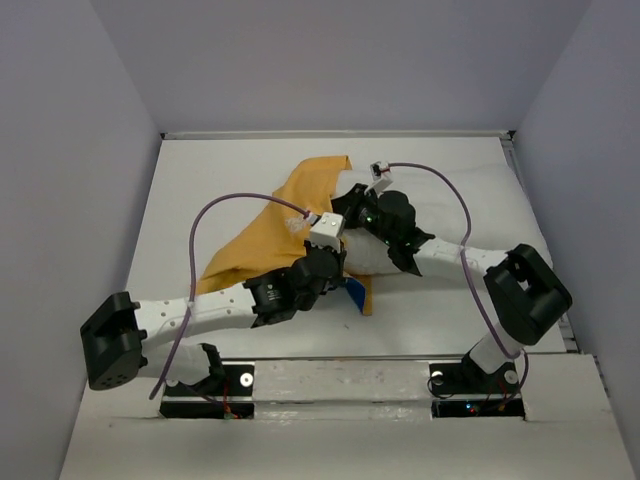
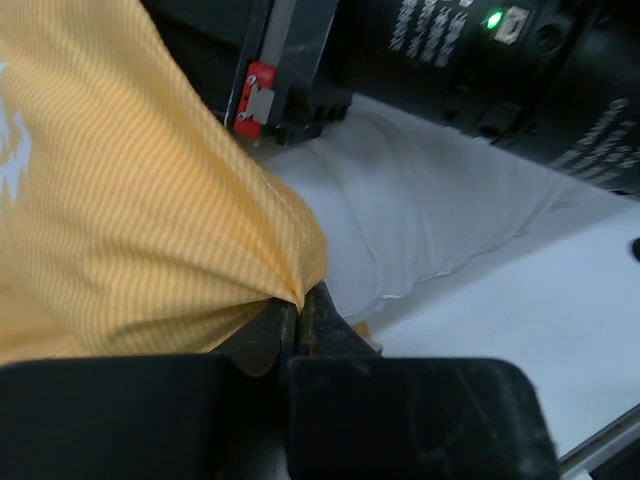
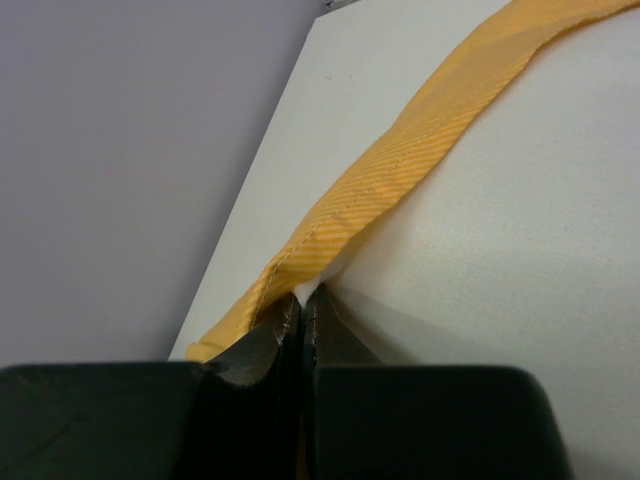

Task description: Put the pillow into the pillowcase

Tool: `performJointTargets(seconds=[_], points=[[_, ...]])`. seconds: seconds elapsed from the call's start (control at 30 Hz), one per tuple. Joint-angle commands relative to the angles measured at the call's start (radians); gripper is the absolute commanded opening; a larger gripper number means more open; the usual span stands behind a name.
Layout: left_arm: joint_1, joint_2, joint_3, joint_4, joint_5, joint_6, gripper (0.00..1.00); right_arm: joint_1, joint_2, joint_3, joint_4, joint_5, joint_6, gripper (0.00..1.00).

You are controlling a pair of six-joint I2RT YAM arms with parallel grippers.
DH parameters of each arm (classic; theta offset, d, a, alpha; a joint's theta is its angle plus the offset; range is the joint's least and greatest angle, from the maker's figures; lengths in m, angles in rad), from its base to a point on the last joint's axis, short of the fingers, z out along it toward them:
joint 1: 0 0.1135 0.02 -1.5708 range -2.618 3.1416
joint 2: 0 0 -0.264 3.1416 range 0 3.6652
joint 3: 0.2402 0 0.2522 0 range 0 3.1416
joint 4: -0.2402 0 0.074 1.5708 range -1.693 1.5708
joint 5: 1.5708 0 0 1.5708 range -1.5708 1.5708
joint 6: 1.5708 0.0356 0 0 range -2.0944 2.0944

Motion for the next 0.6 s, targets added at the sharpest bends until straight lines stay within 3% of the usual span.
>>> performJointTargets(seconds=[0.0, 0.13, 0.27, 0.3, 0.4, 0.43, 0.47, 0.57], points=[[-0.077, -0.112, 0.029, 0.236, 0.276, -0.04, 0.0, -0.004, 0.084, 0.1, 0.178, 0.02, 0.065, 0.0], [-0.077, -0.153, 0.0, 0.303, 0.364, -0.031, 0.0, -0.004, 0.155, 0.139, 0.27, -0.01, 0.146, 0.0], [-0.047, -0.178, -0.045, 0.227, 0.252, -0.069, 0.0, -0.004, 0.114, 0.094, 0.226, 0.012, 0.135, 0.0], [-0.027, -0.189, -0.061, 0.216, 0.249, -0.087, 0.0, -0.004, 0.062, 0.085, 0.188, 0.023, 0.099, 0.07], [0.063, -0.244, -0.123, 0.207, 0.282, -0.138, 0.0, -0.013, -0.023, 0.093, -0.059, 0.03, -0.005, 0.47], [0.082, -0.261, -0.161, 0.204, 0.29, -0.158, 0.0, -0.013, -0.051, 0.105, -0.142, 0.036, -0.08, 0.53], [0.1, -0.291, -0.175, 0.185, 0.298, -0.166, 0.03, -0.013, -0.109, 0.103, -0.269, 0.048, -0.119, 0.66], [0.156, -0.342, -0.227, 0.161, 0.322, -0.173, 0.09, -0.025, -0.198, 0.1, -0.503, 0.097, -0.236, 0.79]])
